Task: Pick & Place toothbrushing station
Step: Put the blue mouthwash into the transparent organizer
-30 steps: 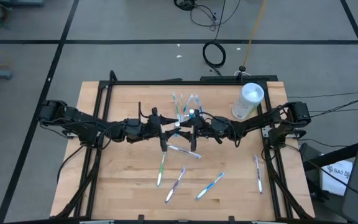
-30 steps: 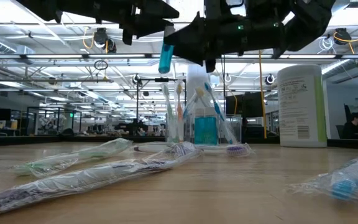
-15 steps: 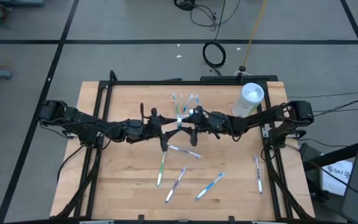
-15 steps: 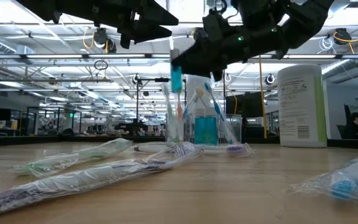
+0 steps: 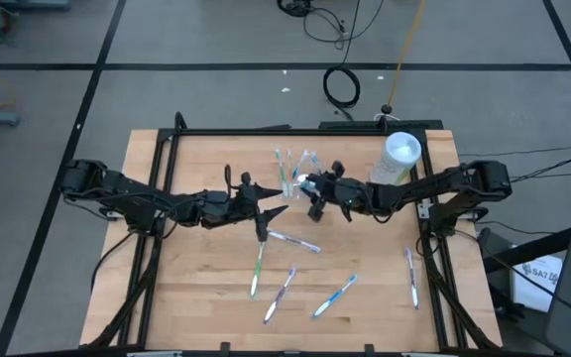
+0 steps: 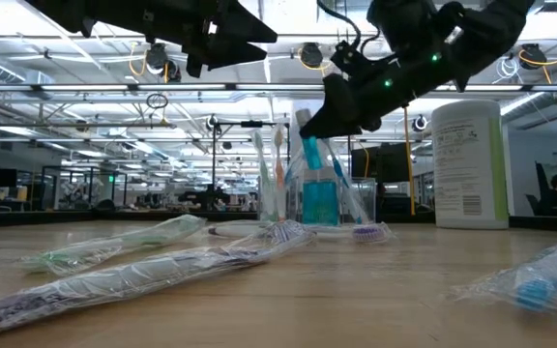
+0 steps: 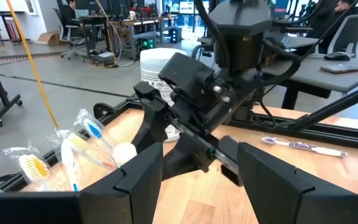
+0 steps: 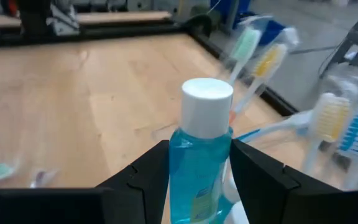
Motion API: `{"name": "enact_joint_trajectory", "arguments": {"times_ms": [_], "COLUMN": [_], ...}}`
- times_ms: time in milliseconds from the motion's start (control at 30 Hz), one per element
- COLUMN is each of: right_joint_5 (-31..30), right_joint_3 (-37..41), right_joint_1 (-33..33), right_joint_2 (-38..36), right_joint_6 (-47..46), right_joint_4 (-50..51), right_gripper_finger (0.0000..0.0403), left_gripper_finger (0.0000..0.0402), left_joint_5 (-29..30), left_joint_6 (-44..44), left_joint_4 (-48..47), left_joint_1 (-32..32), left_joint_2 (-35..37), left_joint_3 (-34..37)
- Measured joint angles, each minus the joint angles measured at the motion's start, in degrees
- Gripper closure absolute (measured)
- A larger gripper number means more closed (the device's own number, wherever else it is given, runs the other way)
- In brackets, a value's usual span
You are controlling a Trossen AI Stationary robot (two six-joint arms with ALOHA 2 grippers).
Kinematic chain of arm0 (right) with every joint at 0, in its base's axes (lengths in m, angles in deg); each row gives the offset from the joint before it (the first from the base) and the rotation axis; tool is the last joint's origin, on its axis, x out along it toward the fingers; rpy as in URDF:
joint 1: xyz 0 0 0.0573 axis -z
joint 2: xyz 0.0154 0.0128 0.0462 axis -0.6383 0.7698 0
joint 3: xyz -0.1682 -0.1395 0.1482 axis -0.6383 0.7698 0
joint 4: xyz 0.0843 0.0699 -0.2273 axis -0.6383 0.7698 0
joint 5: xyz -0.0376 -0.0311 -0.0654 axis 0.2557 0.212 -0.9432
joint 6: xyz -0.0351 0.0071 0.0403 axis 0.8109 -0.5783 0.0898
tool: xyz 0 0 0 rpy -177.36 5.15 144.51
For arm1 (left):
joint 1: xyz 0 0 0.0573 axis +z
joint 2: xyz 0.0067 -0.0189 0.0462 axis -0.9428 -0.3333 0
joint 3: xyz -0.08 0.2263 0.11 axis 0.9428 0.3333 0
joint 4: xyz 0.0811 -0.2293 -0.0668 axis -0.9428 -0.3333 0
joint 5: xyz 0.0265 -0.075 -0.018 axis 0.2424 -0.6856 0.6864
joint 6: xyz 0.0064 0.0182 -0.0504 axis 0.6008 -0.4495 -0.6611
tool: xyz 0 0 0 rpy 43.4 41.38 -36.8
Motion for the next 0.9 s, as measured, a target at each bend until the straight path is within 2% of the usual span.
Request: {"name": "enact_joint_trajectory", "arguments": {"times_ms": [133,267,533,700,900], "right_joint_5": [0.0,0.1,0.2,6.3,8.5], "right_joint_3": [2.6,4.7,6.7,6.8,6.8], "right_joint_1": [0.0,1.0,3.0,3.0,3.0], "right_joint_2": [-0.1,0.0,-0.1,-0.1,-0.1], "right_joint_6": [2.0,2.6,-2.8,-2.0,-0.8], "right_joint_4": [-8.2,-11.2,-13.8,-18.8,-20.8], "right_gripper_finger": [0.0246,0.0246,0.0245,0.0245,0.0245], "left_gripper_finger": [0.0188,0.0188,0.0188,0.0188,0.0188], "left_joint_5": [0.0,0.0,0.0,0.0,0.0], "left_joint_6": [-0.2,-0.7,-1.2,-1.2,-1.2], "left_joint_4": [0.0,0.0,0.0,0.0,0.0], "left_joint_1": [0.0,0.1,0.9,1.5,1.6], "left_joint_2": [0.0,0.0,0.0,0.0,0.0], "left_joint_3": [0.0,0.0,0.0,0.0,0.0]}}
